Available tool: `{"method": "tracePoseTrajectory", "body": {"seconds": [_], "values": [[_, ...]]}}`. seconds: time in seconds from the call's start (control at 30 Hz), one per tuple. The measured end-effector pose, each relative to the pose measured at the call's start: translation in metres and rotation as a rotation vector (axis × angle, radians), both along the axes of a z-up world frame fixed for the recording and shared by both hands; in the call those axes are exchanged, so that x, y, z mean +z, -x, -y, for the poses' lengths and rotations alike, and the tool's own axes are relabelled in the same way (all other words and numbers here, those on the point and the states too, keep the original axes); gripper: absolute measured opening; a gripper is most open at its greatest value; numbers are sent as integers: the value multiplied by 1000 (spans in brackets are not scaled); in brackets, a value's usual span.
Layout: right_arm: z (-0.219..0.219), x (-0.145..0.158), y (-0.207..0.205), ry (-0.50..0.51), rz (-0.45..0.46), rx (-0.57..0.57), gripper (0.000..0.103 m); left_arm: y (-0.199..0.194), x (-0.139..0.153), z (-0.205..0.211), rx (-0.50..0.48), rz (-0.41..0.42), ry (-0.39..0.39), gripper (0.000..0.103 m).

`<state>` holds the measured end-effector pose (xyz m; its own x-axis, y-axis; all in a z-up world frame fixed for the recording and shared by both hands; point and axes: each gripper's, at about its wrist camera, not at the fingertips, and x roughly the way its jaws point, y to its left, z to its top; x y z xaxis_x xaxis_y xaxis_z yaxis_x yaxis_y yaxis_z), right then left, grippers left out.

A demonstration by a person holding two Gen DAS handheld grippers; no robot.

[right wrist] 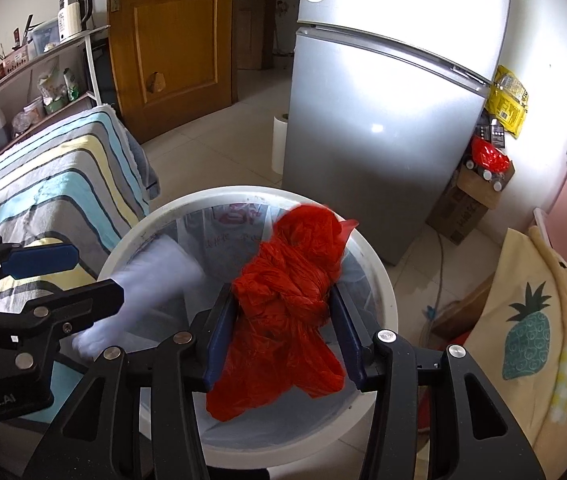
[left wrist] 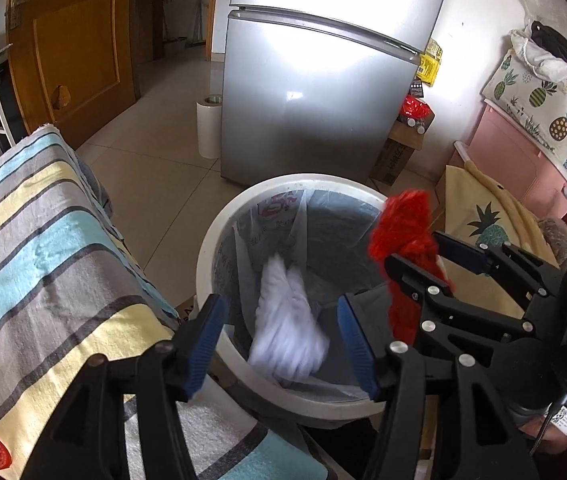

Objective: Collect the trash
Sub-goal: 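Carry the foam net and red bag over the bin and release both, then move both open tools back over the table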

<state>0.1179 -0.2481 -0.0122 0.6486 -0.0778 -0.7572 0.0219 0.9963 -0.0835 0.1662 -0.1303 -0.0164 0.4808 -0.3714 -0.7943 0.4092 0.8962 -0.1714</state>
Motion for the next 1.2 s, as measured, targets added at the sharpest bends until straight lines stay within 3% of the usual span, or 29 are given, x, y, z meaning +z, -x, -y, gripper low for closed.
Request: {"method": "tracePoseTrajectory", "body": {"seconds": [0.7, 1.2], "values": [[-31, 45, 36, -12, 135, 32, 53, 32, 35, -46, 76, 103, 34, 66], [-80, 69, 54, -16, 206, 131, 53, 69, 53, -120, 212, 179, 55, 69]]}}
